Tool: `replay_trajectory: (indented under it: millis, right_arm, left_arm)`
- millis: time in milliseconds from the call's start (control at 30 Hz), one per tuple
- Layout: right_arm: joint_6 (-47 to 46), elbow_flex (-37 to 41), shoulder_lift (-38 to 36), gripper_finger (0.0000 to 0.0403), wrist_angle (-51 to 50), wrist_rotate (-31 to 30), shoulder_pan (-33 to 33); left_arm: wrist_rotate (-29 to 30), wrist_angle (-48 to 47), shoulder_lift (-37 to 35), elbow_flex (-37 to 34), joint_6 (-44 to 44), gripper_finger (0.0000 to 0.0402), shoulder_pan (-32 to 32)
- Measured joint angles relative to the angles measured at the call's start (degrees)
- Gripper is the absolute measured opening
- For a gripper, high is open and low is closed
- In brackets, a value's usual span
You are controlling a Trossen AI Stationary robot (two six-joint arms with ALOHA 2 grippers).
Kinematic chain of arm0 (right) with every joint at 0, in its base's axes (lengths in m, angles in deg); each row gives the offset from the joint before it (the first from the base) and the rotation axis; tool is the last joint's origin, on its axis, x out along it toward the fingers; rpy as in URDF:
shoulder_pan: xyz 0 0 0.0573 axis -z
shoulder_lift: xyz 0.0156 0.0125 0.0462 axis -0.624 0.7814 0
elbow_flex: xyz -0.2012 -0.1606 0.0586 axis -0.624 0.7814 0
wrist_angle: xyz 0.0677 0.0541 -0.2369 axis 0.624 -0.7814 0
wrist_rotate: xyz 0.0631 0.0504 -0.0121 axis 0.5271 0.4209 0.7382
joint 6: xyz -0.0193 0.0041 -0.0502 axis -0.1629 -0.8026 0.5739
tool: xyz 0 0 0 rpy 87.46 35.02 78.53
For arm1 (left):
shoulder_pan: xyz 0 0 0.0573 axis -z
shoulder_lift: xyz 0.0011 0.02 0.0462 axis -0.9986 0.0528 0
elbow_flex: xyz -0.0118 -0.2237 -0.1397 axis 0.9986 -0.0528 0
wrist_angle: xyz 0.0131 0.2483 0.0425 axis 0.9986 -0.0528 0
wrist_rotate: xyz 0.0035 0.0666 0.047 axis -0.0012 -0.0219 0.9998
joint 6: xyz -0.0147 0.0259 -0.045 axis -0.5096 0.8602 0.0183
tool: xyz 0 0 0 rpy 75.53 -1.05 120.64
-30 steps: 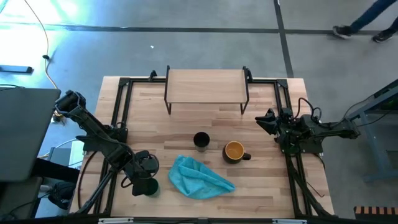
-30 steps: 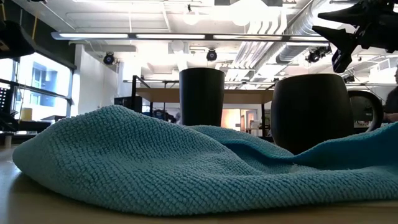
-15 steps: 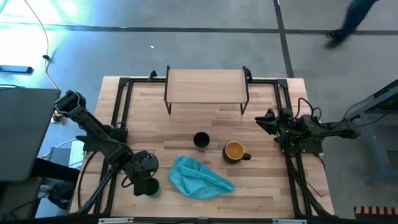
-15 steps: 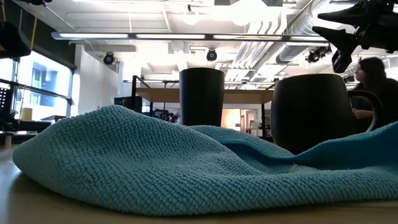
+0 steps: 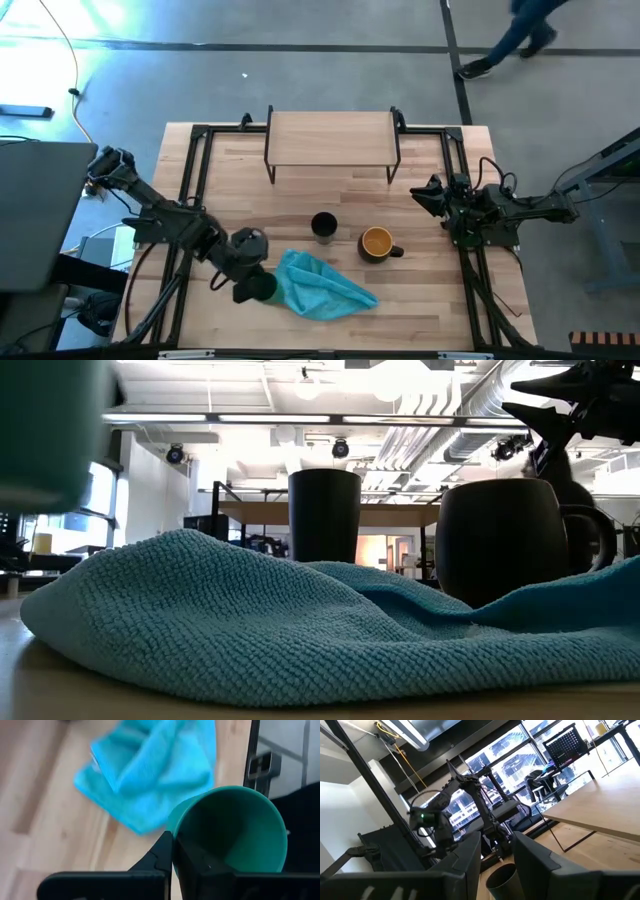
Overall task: Stack small to large cups/mugs on shelf
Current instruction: Put the green cup on the shelf
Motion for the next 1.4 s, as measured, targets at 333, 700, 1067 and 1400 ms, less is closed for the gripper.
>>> replay_trajectory:
  millis: [333, 700, 1067, 1400]
  right_arm:
    - [-0.01, 0.00, 0.00, 0.0103, -0.80, 0.01, 0.02]
    - [-3.04, 0.00, -0.01, 0.0103, -5.61, 0.04, 0.02]
    - [-3.04, 0.00, -0.02, 0.0103, -6.40, 0.04, 0.00]
    - [-3.91, 0.00, -0.02, 0.0103, -6.43, 0.05, 0.01]
  left_arm:
    - [2.02, -8.66, 0.00, 11.63, 11.70, 0.0000, -8.70]
    - [7.40, -16.10, 0.00, 27.29, 26.47, 0.0000, -20.83]
    - [10.17, -19.71, 2.91, 40.51, 40.08, 0.0000, -35.43]
    - [8.74, -22.38, 7.11, 47.07, 50.72, 0.0000, -48.39]
